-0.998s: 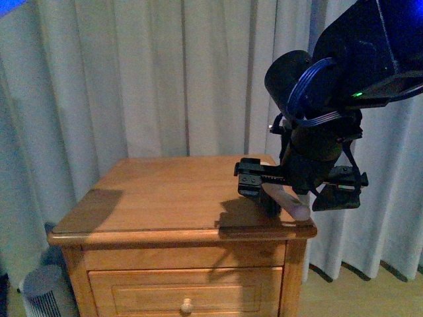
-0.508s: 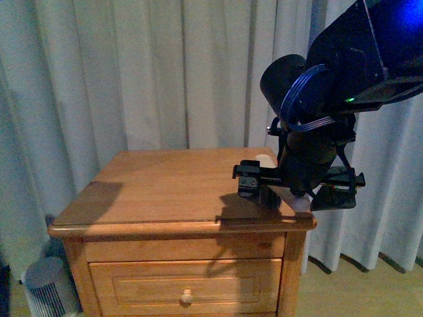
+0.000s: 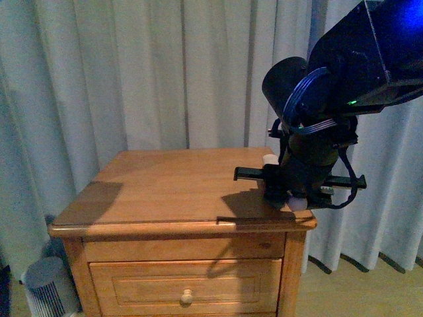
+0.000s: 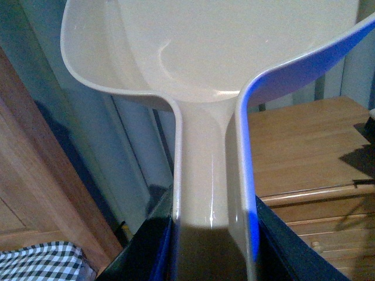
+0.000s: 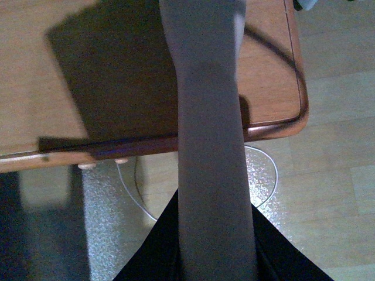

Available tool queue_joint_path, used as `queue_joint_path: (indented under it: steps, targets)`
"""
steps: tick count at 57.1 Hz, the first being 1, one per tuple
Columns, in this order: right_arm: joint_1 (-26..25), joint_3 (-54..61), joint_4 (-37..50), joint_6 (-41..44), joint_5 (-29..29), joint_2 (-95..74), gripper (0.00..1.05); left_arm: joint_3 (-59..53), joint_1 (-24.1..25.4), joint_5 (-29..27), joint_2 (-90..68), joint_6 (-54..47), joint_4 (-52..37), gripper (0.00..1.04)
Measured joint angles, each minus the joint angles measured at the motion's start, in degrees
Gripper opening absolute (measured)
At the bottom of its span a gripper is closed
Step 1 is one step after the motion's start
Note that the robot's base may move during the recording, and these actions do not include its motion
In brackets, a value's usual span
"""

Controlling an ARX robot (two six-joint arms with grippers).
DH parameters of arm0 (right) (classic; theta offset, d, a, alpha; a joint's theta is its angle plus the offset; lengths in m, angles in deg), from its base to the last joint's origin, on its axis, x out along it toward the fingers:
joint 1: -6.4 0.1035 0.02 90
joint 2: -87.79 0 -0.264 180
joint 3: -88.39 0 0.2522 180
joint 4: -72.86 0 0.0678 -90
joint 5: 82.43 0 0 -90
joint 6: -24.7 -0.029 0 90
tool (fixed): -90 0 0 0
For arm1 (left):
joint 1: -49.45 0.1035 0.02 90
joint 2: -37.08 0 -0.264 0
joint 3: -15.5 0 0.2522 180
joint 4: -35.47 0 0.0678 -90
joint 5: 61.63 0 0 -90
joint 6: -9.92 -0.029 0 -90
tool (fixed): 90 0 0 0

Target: Clean up trash

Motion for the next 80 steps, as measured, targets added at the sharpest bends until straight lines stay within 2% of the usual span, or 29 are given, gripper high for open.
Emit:
queue_joint_path:
  steps: [9, 22, 42, 50, 65, 80]
  targets:
    - [-0.3, 1.3, 1.9, 2.8, -0.3, 3.6, 0.2, 0.0, 0.0, 0.0, 0.0, 0.0, 0.0, 0.29]
    - [0.0, 7.1, 10.0, 10.5, -2.5, 15.5, 0.2, 0.0, 0.0, 0.0, 0.0, 0.0, 0.0, 0.29]
    - [0.8, 31.6, 26.9, 22.1, -10.4, 44.5, 0.2, 0.0, 0.0, 0.0, 0.0, 0.0, 0.0, 0.29]
    - [0.6, 39.5, 30.0, 25.0, -12.9, 55.0, 0.2, 0.0, 0.0, 0.0, 0.0, 0.0, 0.0, 0.29]
    - [0.8, 50.2, 27.4, 26.1, -14.4, 72.3, 0.2, 0.0, 0.0, 0.0, 0.0, 0.0, 0.0, 0.29]
    - [0.3, 58.6, 20.5, 24.6, -15.4, 86.2, 0.2, 0.0, 0.0, 0.0, 0.0, 0.0, 0.0, 0.29]
